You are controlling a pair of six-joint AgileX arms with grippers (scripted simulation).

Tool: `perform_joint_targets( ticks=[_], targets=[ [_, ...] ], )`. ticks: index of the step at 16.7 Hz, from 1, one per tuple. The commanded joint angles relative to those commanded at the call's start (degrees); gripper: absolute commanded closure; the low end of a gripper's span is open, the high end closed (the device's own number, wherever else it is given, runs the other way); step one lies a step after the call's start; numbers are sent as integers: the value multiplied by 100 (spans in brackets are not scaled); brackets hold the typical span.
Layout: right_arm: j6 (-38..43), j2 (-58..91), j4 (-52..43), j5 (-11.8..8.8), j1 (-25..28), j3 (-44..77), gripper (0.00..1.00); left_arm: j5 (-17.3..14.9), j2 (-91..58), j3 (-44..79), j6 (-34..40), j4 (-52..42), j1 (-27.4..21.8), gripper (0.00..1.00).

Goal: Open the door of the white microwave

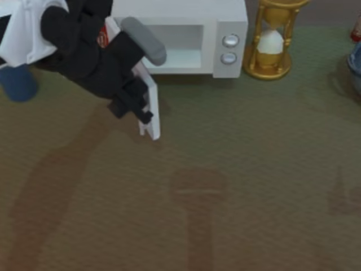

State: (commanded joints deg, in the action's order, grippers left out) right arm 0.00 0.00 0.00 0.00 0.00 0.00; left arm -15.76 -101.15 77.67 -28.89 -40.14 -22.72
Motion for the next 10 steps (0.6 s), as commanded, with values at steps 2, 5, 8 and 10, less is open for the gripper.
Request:
perform_joint_targets(
  ticks=[2, 5, 8, 10],
  targets=[
    [0, 0, 0, 0, 0, 0, 0, -17, 4, -9, -38, -10, 15, 100],
    [0, 0, 0, 0, 0, 0, 0, -17, 4, -9, -38, -10, 15, 100],
    [0, 0, 0, 0, 0, 0, 0, -17, 4, -9, -38, -10, 15, 100],
    [0, 0, 0, 0, 0, 0, 0, -17, 4, -9, -38, -10, 15, 100]
  ],
)
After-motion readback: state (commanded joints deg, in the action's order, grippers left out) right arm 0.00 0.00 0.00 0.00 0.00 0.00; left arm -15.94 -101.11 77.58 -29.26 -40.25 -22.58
